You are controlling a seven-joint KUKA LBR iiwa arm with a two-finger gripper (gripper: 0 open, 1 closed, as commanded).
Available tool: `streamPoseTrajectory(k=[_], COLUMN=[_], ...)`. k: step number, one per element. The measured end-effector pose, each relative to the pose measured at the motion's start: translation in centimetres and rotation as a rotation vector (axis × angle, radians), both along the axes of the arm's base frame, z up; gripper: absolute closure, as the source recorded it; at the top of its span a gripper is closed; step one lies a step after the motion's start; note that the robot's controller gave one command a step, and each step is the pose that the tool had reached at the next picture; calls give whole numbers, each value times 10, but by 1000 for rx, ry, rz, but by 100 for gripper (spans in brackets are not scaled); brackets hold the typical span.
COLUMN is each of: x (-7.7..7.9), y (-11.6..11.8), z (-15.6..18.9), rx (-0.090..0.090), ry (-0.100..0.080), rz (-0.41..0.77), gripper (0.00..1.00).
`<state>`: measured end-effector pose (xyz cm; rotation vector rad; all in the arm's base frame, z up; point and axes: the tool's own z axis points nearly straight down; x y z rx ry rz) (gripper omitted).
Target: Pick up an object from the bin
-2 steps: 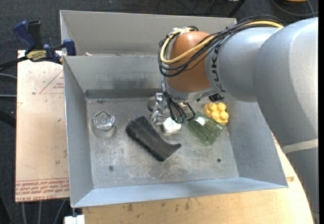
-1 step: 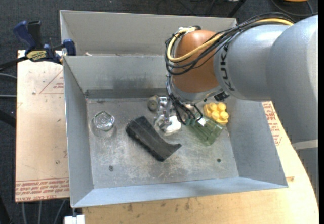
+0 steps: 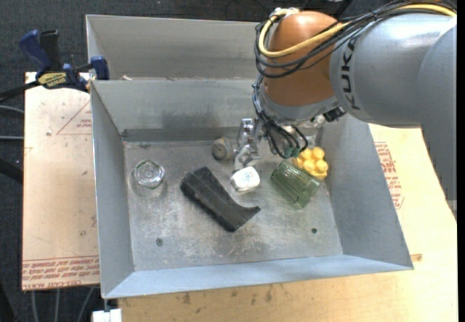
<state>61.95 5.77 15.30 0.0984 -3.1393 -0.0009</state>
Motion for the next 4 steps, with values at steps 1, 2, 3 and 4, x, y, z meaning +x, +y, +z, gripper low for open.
streamPoseTrajectory(k=[1,2,3,4], x=[4,-9,-44,-57], y=[12,8,-7,-30], z=[60,81,16,-5], rx=[0,2,1,1], ry=[-2,-19,-5,8], rz=[50,53,113,115], gripper=[100,100,100,100])
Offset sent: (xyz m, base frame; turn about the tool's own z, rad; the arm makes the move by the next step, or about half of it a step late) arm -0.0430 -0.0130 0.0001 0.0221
